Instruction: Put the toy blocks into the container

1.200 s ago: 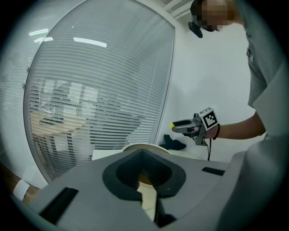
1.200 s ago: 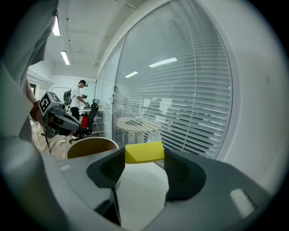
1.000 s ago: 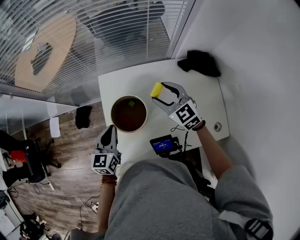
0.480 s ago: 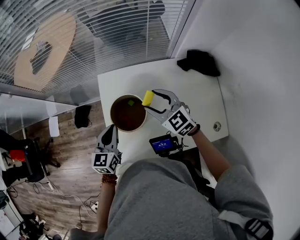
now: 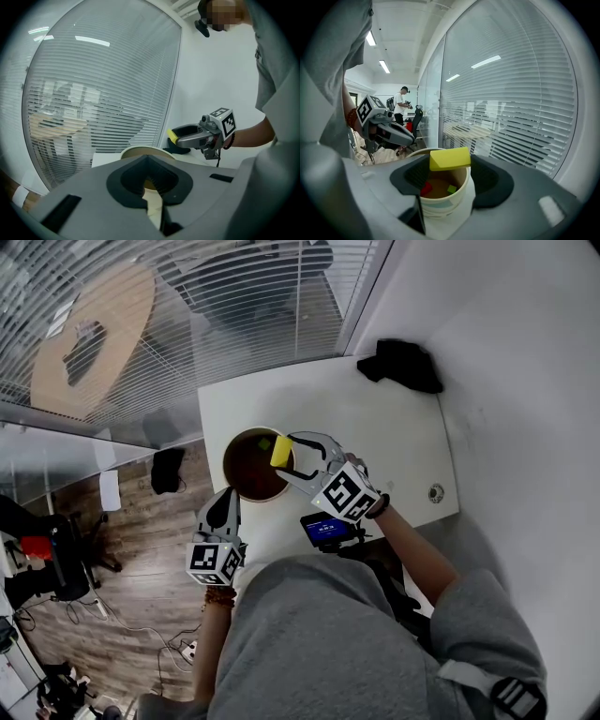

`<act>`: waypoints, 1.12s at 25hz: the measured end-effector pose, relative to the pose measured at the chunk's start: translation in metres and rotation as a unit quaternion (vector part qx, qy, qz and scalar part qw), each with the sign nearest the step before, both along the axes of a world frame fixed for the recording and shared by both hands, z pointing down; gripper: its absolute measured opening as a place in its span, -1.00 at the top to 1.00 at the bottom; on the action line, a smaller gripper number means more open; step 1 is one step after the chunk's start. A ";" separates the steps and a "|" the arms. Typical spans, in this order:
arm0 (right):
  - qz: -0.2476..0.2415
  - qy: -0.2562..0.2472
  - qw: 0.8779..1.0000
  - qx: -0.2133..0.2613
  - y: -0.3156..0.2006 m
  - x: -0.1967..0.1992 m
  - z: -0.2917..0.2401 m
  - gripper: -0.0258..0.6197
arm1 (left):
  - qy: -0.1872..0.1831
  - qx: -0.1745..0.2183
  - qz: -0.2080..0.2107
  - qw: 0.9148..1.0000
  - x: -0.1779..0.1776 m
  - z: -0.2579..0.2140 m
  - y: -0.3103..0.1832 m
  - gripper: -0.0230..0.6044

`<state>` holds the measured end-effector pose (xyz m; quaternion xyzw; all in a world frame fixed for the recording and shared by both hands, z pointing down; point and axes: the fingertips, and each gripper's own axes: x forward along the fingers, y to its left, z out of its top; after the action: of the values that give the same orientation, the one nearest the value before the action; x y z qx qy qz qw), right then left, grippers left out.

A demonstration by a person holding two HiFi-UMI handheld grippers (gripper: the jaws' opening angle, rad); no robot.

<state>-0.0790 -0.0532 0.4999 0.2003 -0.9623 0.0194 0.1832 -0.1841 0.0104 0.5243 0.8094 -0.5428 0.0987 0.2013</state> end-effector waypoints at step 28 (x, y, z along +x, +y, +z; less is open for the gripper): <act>0.083 -0.076 0.990 0.090 -0.003 0.018 -0.060 0.79 | -0.067 0.088 0.002 0.994 0.016 -0.053 -0.022 0.90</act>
<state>-0.0606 -0.0565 0.4396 0.2928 -0.9514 -0.0369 0.0882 -0.1686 -0.0118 0.4712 0.8166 -0.5599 0.1051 0.0927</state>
